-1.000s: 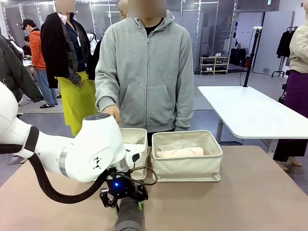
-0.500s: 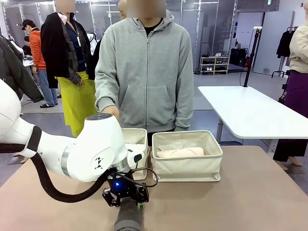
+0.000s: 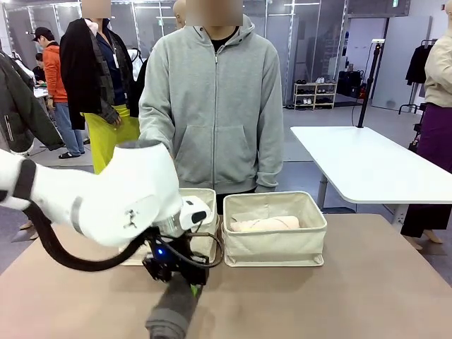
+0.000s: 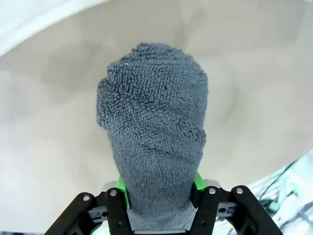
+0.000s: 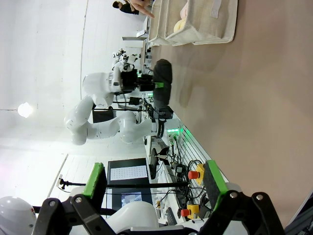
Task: Divide the towels into two baskets.
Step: Pick up one hotel-folded towel from the bottom of the table and place it in the Fabric basket indicated by the person.
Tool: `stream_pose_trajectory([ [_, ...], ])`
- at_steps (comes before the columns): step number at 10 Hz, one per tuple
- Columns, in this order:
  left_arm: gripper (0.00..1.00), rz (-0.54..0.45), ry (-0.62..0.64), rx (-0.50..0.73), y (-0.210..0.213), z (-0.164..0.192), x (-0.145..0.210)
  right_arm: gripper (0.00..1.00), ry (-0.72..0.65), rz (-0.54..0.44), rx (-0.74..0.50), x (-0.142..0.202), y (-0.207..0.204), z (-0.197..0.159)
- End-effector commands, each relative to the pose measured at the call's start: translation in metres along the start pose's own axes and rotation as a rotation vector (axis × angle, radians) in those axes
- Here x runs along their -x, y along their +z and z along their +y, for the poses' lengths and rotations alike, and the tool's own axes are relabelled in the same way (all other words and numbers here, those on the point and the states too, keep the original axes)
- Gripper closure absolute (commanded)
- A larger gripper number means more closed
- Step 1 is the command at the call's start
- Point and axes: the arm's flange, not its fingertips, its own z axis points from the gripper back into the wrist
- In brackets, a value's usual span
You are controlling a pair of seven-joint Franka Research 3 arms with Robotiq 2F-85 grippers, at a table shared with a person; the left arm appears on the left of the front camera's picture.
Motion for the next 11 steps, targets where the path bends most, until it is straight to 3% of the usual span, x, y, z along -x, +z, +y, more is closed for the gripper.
stream_pose_trajectory([
  [1, 0.49, -0.035, -0.177, -0.081, 0.053, 0.005, 0.011, 0.00, -0.005, 0.006, 0.008, 0.003, -0.002, 0.004],
  [2, 0.49, -0.051, -0.284, -0.136, 0.074, 0.004, 0.011, 0.00, -0.005, 0.006, 0.008, 0.003, -0.002, 0.004],
  [5, 0.49, -0.023, -0.767, -0.195, 0.113, 0.008, 0.018, 0.00, -0.005, 0.006, 0.008, 0.003, -0.002, 0.004],
  [6, 0.49, -0.012, -0.853, -0.213, 0.118, 0.011, 0.019, 0.00, -0.005, 0.006, 0.008, 0.003, -0.002, 0.004],
  [7, 0.49, -0.008, -0.748, -0.185, 0.120, 0.011, 0.015, 0.00, -0.005, 0.006, 0.008, 0.003, -0.002, 0.004],
  [11, 0.49, -0.003, -0.778, -0.183, 0.111, 0.006, 0.015, 0.00, -0.005, 0.006, 0.008, 0.003, -0.002, 0.004],
])
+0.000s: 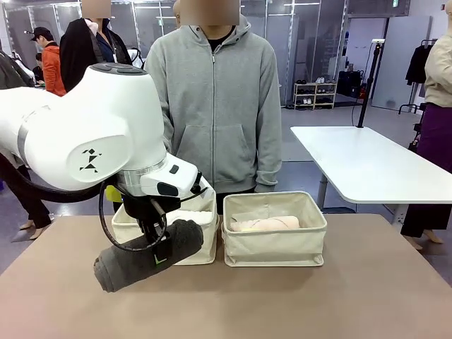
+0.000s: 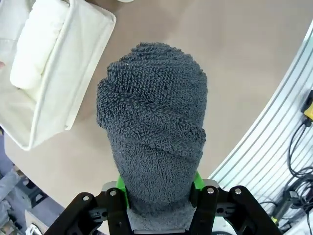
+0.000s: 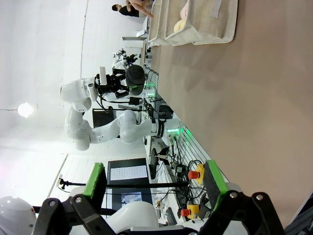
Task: Divide the towels into two baskets.
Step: Pick up one hotel-folded towel from the bottom of the table and place it in the Fabric basket indicated by the person.
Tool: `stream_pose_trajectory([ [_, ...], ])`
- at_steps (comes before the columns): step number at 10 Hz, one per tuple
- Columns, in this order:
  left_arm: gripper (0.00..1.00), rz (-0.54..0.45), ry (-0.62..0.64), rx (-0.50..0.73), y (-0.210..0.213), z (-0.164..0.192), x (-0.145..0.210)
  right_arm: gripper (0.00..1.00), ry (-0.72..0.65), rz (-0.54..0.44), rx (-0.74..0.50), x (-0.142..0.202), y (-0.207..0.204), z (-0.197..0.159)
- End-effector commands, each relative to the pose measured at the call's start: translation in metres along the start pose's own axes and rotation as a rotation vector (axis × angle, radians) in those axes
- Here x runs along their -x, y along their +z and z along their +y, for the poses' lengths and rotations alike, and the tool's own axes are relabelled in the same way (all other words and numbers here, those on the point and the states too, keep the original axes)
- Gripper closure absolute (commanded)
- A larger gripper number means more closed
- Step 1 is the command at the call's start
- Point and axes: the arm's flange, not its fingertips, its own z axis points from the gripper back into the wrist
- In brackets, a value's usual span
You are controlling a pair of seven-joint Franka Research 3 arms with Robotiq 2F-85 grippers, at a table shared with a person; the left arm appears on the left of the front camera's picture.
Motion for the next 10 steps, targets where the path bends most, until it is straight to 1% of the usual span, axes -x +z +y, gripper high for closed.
stream_pose_trajectory([
  [1, 0.49, -0.035, -0.086, -0.097, 0.016, 0.009, -0.008, 0.00, -0.005, 0.006, 0.008, 0.003, -0.002, 0.004],
  [2, 0.49, -0.043, -0.138, -0.057, 0.026, 0.032, -0.016, 0.00, -0.005, 0.006, 0.008, 0.003, -0.002, 0.004],
  [3, 0.49, 0.029, -0.248, -0.051, 0.029, 0.054, -0.023, 0.00, -0.005, 0.006, 0.008, 0.003, -0.002, 0.004],
  [4, 0.49, 0.084, -0.366, -0.016, 0.030, 0.074, -0.029, 0.00, -0.005, 0.006, 0.008, 0.003, -0.002, 0.004],
  [5, 0.49, 0.049, -0.442, 0.023, 0.034, 0.096, -0.036, 0.00, -0.005, 0.006, 0.008, 0.003, -0.002, 0.004],
  [6, 0.49, 0.019, -0.512, 0.014, 0.034, 0.118, -0.043, 0.00, -0.005, 0.006, 0.008, 0.003, -0.002, 0.004],
  [7, 0.49, 0.034, -0.574, -0.046, 0.031, 0.137, -0.049, 0.00, -0.005, 0.006, 0.008, 0.003, -0.002, 0.004],
  [8, 0.49, 0.045, -0.616, -0.093, 0.025, 0.154, -0.057, 0.00, -0.005, 0.006, 0.008, 0.003, -0.002, 0.004],
  [9, 0.49, 0.017, -0.600, -0.019, 0.012, 0.181, -0.072, 0.00, -0.005, 0.006, 0.008, 0.003, -0.002, 0.004],
  [10, 0.49, 0.033, -0.591, 0.029, -0.005, 0.202, -0.082, 0.00, -0.005, 0.006, 0.008, 0.003, -0.002, 0.004],
])
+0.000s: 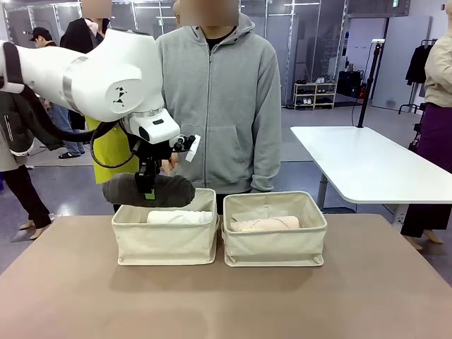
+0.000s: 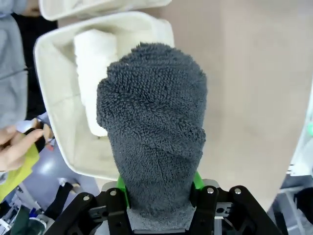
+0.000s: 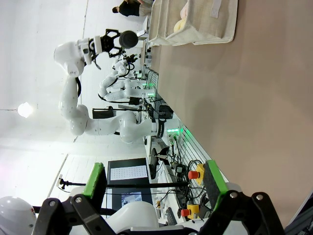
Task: Divide the towels into two baskets.
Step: Pick up one hotel-folded towel from the bottom of the table and place it in the Fabric basket indicated by the person.
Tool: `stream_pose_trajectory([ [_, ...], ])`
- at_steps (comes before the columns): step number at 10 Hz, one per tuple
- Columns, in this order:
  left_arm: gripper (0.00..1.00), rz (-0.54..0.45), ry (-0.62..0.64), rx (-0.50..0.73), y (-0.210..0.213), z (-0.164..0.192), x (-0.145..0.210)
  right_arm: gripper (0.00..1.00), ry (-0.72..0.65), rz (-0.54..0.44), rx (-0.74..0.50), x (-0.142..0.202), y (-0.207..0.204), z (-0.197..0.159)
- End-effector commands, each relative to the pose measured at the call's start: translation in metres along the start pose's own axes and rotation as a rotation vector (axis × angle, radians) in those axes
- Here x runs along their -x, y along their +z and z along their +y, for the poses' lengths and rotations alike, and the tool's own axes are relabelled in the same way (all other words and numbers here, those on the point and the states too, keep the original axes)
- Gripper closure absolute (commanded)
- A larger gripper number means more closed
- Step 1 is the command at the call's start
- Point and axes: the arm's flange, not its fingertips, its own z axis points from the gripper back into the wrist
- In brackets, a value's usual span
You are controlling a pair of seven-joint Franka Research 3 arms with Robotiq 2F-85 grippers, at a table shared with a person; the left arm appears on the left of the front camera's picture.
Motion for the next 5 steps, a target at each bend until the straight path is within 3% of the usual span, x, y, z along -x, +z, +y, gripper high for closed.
stream_pose_trajectory([
  [1, 0.49, -0.006, -0.028, 0.057, -0.024, 0.046, -0.003, 0.00, -0.005, 0.006, 0.008, 0.003, -0.002, 0.004],
  [5, 0.49, -0.041, -0.027, 0.133, -0.109, 0.109, 0.004, 0.00, -0.005, 0.006, 0.008, 0.003, -0.002, 0.004],
])
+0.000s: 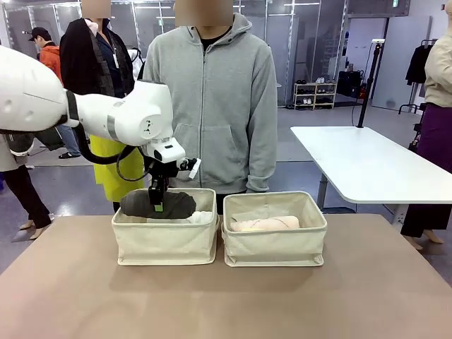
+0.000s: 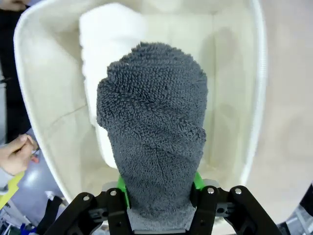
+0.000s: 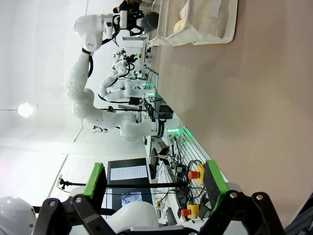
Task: Divide the towels into two baskets.
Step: Pick up one hotel-folded towel from the bottom of the table and place it in the Fabric basket indicated by the person.
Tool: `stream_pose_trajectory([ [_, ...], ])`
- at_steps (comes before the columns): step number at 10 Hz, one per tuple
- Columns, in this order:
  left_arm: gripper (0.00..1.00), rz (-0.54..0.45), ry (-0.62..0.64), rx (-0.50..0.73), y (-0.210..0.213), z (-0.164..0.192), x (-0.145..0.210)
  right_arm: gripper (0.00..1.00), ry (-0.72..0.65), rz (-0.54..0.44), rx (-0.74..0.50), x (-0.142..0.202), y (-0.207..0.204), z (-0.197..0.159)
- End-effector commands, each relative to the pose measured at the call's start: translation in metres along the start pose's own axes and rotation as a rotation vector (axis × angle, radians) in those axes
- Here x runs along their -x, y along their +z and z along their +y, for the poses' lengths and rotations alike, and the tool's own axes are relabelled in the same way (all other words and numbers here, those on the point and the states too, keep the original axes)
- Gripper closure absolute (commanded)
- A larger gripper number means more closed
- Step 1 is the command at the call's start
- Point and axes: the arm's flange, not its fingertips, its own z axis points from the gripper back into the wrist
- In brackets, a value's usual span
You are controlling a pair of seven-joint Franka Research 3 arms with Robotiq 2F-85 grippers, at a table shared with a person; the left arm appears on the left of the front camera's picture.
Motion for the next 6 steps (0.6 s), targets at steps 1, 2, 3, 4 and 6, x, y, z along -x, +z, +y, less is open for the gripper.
stream_pose_trajectory([
  [1, 0.49, -0.018, -0.014, 0.040, -0.007, 0.024, -0.008, 0.00, -0.005, 0.005, 0.008, 0.003, -0.002, 0.004],
  [2, 0.26, -0.008, 0.002, 0.064, -0.022, 0.030, -0.012, 0.00, -0.005, 0.005, 0.008, 0.003, -0.002, 0.004],
  [3, 0.11, -0.026, 0.004, 0.089, -0.025, 0.031, -0.013, 0.00, -0.005, 0.005, 0.008, 0.003, -0.002, 0.004],
  [4, 0.00, -0.044, 0.001, 0.093, -0.024, 0.029, -0.014, 0.00, -0.005, 0.005, 0.008, 0.003, -0.002, 0.004],
  [6, 0.00, -0.046, 0.008, 0.079, -0.013, 0.022, -0.015, 0.00, -0.005, 0.005, 0.008, 0.003, -0.002, 0.004],
])
